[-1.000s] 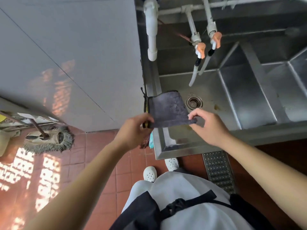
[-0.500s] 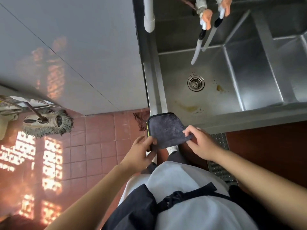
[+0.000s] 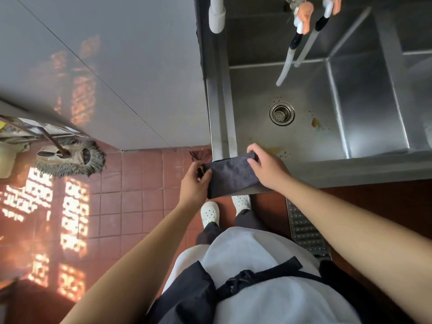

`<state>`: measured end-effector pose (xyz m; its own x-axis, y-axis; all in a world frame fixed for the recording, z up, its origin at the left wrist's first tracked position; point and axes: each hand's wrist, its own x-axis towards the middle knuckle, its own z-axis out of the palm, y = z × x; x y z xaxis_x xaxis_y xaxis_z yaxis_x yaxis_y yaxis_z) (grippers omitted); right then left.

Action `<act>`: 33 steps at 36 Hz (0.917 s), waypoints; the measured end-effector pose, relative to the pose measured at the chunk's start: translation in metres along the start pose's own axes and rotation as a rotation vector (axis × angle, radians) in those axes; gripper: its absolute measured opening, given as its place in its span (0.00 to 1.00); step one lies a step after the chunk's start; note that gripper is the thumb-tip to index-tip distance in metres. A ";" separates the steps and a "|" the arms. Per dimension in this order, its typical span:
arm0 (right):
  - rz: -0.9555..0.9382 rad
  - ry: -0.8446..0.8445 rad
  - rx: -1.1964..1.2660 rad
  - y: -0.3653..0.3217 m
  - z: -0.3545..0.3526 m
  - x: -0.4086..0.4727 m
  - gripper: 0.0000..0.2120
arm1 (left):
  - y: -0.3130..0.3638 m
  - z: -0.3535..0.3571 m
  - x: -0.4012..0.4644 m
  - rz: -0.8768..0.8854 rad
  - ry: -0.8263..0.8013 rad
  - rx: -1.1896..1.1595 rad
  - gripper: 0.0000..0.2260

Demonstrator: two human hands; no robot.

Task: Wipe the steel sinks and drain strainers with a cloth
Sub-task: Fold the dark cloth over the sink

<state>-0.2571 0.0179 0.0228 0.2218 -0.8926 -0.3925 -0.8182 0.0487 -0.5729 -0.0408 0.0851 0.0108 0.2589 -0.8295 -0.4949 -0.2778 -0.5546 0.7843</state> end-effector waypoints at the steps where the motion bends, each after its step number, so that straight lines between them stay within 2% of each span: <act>1: 0.015 -0.008 -0.023 -0.001 0.002 0.002 0.05 | -0.001 0.002 0.002 -0.018 0.014 0.007 0.05; 4: 0.048 0.006 -0.032 -0.002 0.007 0.004 0.11 | 0.001 0.007 0.001 -0.085 0.085 0.025 0.07; 6: 0.048 0.054 -0.029 -0.004 0.009 -0.001 0.16 | 0.002 0.009 -0.005 -0.056 0.142 0.072 0.12; 8: -0.022 0.149 -0.061 -0.006 0.009 -0.010 0.19 | 0.001 0.008 -0.016 0.168 0.226 0.276 0.19; 10: -0.162 0.206 -0.117 -0.005 0.011 -0.023 0.24 | -0.001 0.009 -0.027 0.468 0.202 0.517 0.26; 12: -0.265 0.099 -0.240 0.000 0.018 -0.038 0.33 | -0.006 0.016 -0.036 0.633 0.043 0.686 0.33; 14: -0.268 -0.078 -0.434 0.010 0.028 -0.047 0.42 | -0.019 0.024 -0.040 0.597 -0.092 0.843 0.39; 17: -0.192 -0.251 -0.559 0.027 0.039 -0.048 0.47 | -0.036 0.027 -0.034 0.490 -0.197 1.042 0.45; 23: -0.170 -0.244 -0.533 0.029 0.048 -0.037 0.43 | -0.046 0.030 -0.026 0.494 -0.188 1.066 0.47; 29: -0.173 -0.240 -0.576 0.027 0.043 -0.040 0.38 | -0.037 0.021 -0.028 0.494 -0.206 1.077 0.36; 33: -0.143 -0.160 -0.568 0.015 0.042 -0.048 0.30 | -0.033 0.006 -0.029 0.538 -0.201 1.032 0.34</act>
<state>-0.2578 0.0800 0.0025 0.3915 -0.7918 -0.4688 -0.9197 -0.3529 -0.1719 -0.0454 0.1271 -0.0028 -0.2442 -0.9170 -0.3154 -0.9468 0.1552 0.2818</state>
